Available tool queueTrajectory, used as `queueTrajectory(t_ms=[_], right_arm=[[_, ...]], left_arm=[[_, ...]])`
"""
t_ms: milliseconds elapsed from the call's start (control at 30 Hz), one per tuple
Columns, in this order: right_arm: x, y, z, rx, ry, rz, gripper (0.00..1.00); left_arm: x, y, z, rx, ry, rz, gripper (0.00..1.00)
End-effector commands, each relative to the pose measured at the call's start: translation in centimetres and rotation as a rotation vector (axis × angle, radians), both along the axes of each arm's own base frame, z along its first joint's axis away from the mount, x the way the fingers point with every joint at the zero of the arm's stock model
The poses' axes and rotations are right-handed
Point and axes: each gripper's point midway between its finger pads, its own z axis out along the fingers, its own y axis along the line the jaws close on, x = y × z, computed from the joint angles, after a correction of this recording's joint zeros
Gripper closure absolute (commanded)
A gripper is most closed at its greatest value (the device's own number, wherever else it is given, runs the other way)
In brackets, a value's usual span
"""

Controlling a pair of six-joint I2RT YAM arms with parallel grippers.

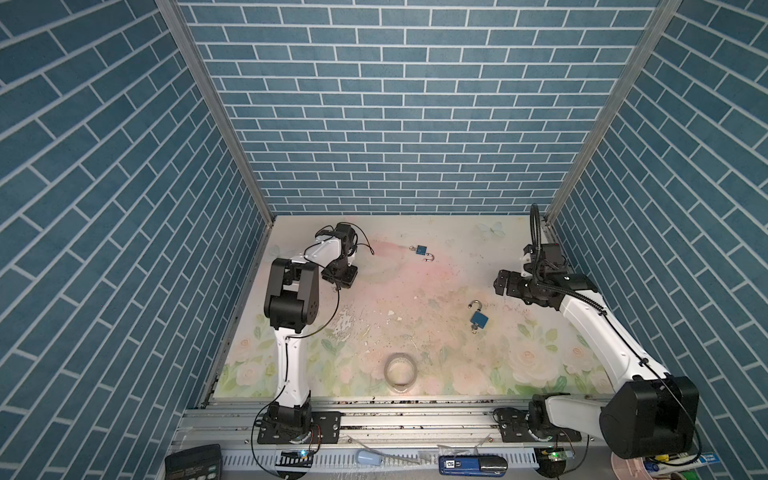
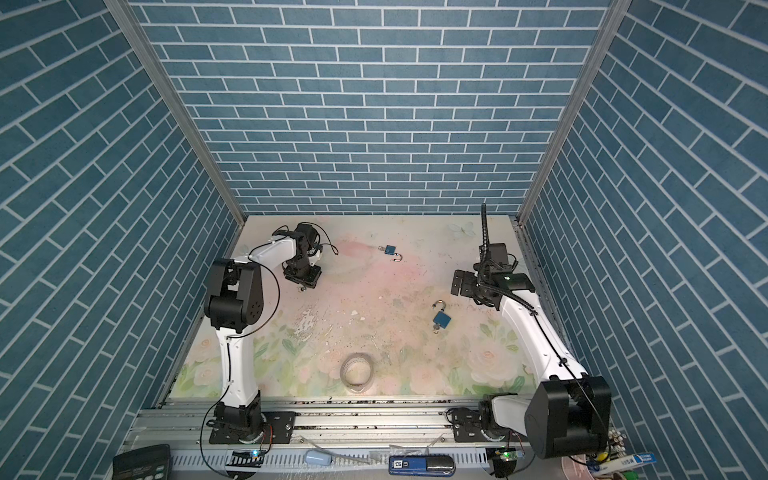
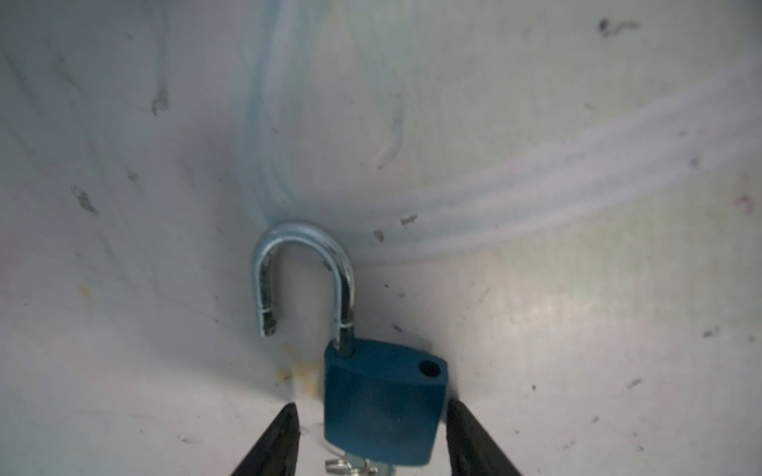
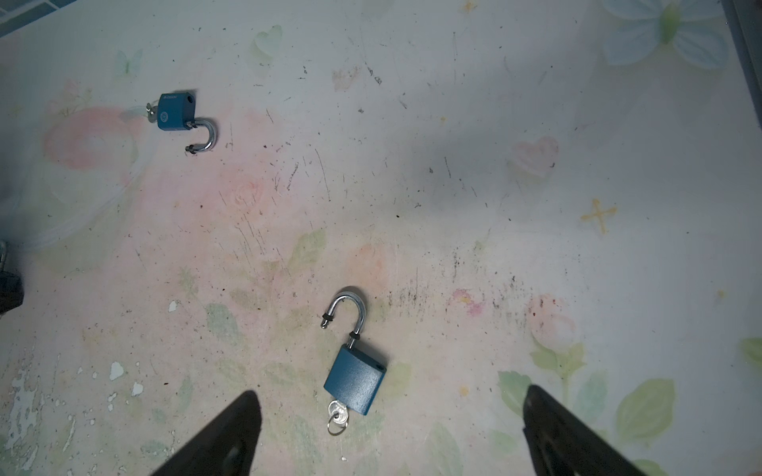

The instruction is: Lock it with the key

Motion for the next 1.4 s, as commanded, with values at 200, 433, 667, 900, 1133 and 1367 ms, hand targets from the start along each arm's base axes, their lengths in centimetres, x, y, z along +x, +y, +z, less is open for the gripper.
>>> queueTrajectory(t_ms=[200, 433, 667, 900, 1133, 1367], right_arm=[[-0.2, 0.2, 0.8, 0.024, -0.013, -0.015, 0.01], [-0.4, 0.2, 0.6, 0.025, -0.011, -0.017, 0.01], [-0.8, 0.1, 0.3, 0.025, -0.006, -0.017, 0.01], [-1.2, 0.0, 0.2, 0.023, -0.002, -0.015, 0.01], [-1.5, 0.0, 0.3, 0.024, -0.005, -0.016, 0.01], [-1.7, 0.0, 0.3, 0.024, -0.003, -0.015, 0.01]], left_arm=[[0.0, 0.2, -1.5, 0.045, 0.044, 0.037, 0.42], [-0.4, 0.5, -2.2, 0.058, 0.06, 0.052, 0.46], [-0.3, -0.6, -2.3, 0.054, 0.048, 0.042, 0.5], [0.2, -0.9, -2.7, 0.055, 0.04, 0.038, 0.5], [0.3, -1.7, -2.9, 0.01, 0.059, 0.047, 0.51], [0.1, -1.6, -2.8, 0.01, 0.061, 0.047, 0.53]])
